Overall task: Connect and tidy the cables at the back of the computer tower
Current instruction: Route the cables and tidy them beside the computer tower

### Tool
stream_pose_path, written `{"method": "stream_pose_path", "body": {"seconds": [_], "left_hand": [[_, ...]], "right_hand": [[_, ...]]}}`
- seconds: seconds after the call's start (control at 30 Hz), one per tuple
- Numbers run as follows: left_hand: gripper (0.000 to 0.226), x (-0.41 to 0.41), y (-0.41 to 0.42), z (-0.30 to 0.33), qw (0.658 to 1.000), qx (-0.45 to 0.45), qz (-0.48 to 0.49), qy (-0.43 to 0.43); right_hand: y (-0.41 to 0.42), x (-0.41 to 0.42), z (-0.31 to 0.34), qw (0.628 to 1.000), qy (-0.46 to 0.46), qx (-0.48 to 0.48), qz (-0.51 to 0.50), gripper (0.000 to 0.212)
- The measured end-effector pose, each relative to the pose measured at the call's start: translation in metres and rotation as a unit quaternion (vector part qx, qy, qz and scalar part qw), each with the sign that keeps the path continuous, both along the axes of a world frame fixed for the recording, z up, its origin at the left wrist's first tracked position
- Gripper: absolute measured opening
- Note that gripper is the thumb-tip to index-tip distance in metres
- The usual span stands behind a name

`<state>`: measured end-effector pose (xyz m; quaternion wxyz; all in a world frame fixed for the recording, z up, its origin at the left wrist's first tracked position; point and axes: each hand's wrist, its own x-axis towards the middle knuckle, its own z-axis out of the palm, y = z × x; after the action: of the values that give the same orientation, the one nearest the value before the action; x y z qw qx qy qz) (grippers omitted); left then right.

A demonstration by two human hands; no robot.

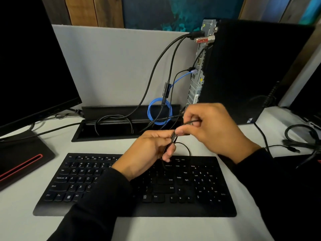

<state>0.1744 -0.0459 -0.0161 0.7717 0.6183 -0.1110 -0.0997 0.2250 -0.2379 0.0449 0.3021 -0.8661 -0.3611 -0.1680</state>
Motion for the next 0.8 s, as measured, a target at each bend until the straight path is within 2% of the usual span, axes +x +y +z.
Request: {"method": "stream_pose_path", "body": {"seconds": [0.1,0.2,0.27,0.37,0.47,0.57,0.67,0.73,0.8], "left_hand": [[0.041,-0.001,0.006,0.006,0.994,-0.06,-0.058,0.064],[0.042,-0.005,0.004,0.006,0.968,-0.212,-0.111,0.079],[0.042,-0.005,-0.003,0.005,0.949,-0.297,-0.088,0.059],[0.041,0.002,-0.008,0.006,0.941,-0.339,-0.007,0.004],[0.041,0.012,0.002,-0.001,0.959,-0.261,0.105,-0.018],[0.044,0.015,0.009,-0.014,0.98,-0.055,0.175,-0.08],[0.045,0.011,0.002,-0.018,0.974,0.107,0.153,-0.13],[0.041,0.009,-0.001,-0.015,0.981,0.119,0.104,-0.116],[0.046,0.005,-0.005,-0.01,0.994,0.053,0.056,-0.074]], "right_hand": [[-0.005,0.006,-0.014,0.997,0.0,0.077,0.009,0.022],[-0.009,0.009,-0.029,0.996,0.025,0.088,-0.004,0.016],[-0.01,0.01,-0.037,0.997,0.064,0.045,0.004,0.019],[-0.004,0.006,-0.043,0.985,0.125,-0.117,0.028,0.033],[0.005,-0.006,-0.035,0.962,0.143,-0.227,0.059,0.034],[0.013,-0.015,-0.02,0.956,0.142,-0.246,0.072,0.029],[0.019,-0.018,-0.007,0.971,0.101,-0.208,0.053,0.015],[0.015,-0.014,-0.001,0.988,0.064,-0.141,0.017,0.012],[0.009,-0.009,0.002,0.995,0.029,-0.095,-0.017,0.012]]}}
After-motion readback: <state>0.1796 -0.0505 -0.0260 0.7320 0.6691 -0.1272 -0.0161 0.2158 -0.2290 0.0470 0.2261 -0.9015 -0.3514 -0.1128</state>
